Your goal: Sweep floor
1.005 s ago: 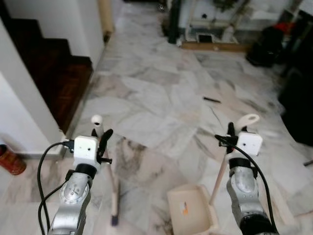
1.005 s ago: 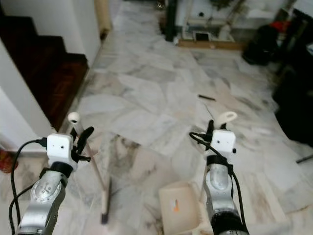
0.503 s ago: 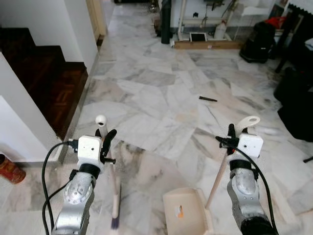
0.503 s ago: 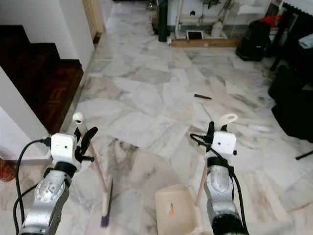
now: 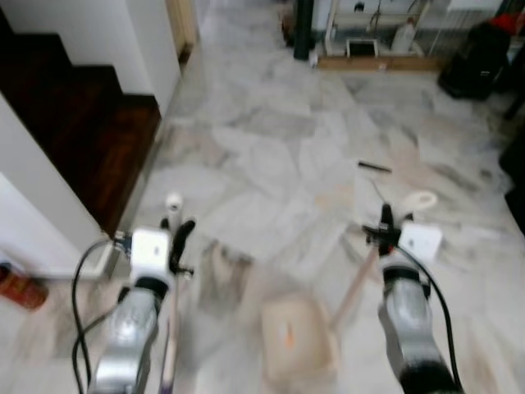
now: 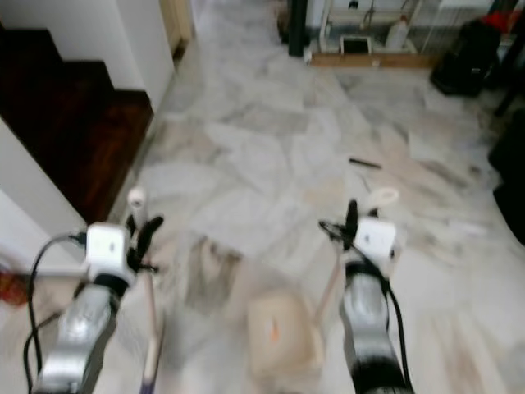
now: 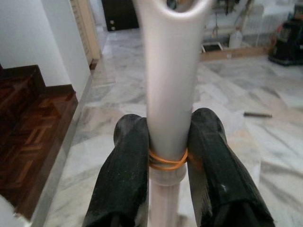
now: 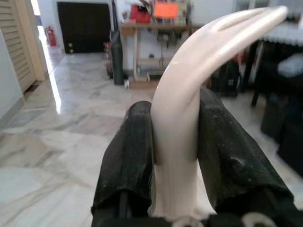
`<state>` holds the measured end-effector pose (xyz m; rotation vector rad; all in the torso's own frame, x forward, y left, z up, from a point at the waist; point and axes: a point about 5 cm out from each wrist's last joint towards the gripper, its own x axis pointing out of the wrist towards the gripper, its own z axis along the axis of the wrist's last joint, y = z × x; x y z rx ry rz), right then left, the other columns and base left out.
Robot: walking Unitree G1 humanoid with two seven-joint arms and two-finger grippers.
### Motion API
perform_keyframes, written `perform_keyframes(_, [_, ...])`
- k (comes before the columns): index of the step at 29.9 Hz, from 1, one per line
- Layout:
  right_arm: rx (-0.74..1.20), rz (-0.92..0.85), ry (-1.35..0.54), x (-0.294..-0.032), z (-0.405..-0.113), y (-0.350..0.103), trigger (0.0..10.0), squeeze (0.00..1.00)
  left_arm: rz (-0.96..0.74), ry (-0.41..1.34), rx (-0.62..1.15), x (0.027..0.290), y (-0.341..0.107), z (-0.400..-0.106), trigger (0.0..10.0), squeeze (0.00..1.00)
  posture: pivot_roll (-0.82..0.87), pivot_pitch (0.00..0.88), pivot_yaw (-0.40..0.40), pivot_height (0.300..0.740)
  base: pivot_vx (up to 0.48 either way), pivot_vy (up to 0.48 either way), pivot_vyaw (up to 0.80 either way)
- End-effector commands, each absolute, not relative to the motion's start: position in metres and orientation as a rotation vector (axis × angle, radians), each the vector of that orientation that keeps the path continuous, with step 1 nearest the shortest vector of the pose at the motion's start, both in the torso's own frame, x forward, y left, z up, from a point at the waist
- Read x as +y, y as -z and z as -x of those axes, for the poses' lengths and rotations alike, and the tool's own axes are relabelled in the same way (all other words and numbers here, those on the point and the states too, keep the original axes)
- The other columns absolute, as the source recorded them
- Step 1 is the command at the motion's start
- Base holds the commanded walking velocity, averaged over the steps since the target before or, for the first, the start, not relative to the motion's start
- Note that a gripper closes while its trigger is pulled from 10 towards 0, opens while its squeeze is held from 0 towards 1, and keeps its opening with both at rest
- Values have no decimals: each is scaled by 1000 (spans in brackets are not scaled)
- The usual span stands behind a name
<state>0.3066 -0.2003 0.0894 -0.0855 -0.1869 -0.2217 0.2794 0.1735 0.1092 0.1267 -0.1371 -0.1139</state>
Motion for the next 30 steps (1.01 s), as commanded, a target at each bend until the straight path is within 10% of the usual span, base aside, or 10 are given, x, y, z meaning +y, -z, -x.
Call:
perform_keyframes(1, [-225,71,205,-193,-310,-98,10000,0,-136,99,-166,178,-116,-279,10000,0,8,109,0,740,416,0,-619])
perform_keyframes(30, [-256,84,170,-187,-311,-104,10000,0,-139,98,-165,179,-118,-280,10000,0,9,109,3,740,417,0,-104])
